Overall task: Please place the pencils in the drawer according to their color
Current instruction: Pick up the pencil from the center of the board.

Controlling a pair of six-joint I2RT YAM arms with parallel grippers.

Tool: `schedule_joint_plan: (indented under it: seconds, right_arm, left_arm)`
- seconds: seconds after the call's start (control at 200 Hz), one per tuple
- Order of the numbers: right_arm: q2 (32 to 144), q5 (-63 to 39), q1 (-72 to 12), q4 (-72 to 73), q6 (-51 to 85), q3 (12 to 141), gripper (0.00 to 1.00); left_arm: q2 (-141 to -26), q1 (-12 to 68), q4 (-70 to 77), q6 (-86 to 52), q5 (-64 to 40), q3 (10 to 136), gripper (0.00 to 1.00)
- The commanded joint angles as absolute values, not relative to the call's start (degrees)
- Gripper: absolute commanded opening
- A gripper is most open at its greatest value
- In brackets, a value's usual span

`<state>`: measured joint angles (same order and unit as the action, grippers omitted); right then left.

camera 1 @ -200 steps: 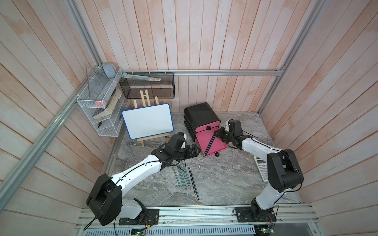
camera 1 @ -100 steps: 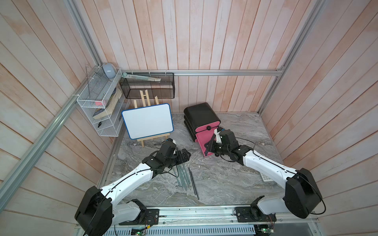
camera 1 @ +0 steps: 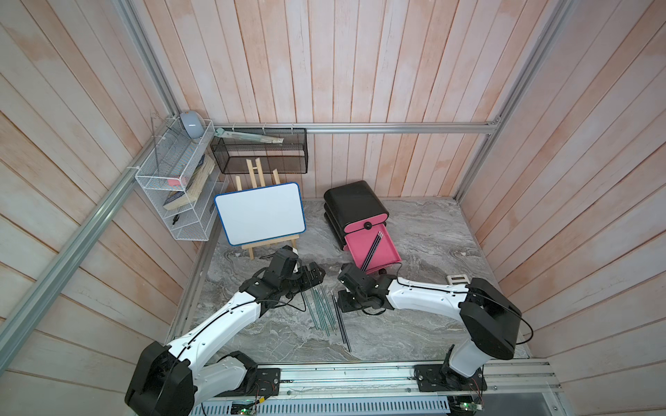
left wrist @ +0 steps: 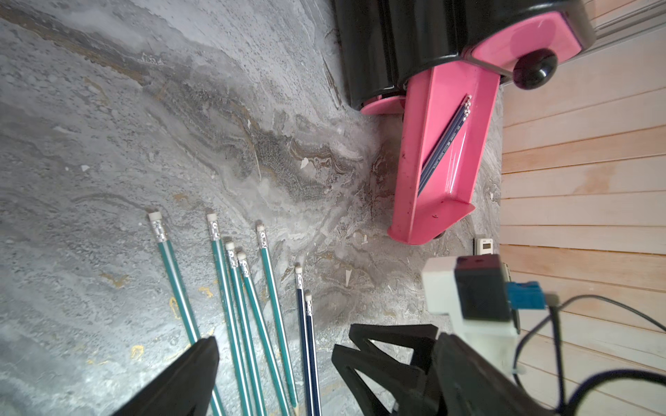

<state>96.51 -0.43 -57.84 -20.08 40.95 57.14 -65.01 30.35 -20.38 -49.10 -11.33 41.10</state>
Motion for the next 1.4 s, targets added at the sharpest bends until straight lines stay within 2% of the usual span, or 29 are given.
schedule_joint_plan:
  seconds: [0.0,0.81,1.225,1.395]
  right_arm:
    - [98.7,2.46,-59.27,-24.79,39.4,60.06,0.37]
    - [105.36,3.5,-59.94,-27.42,38.76,62.83,0.34]
    - [108.31,9.14,-59.77,-32.53,36.39,63.15,0.27]
    - [109.27,7.72,-59.34,-31.01,36.56,61.99,0.18]
  left_arm:
    - [-62.38,29.53,-19.7,-48.36,-12.41,39.08,1.0]
    - [-59.33,28.83,-16.98,-47.54,-14.31,36.54,1.0]
    - [-59.5,28.83,-16.08,-47.97,-15.03,36.3,1.0]
    - [-59.77,28.83,-15.83,-48.05,-15.01,36.47,1.0]
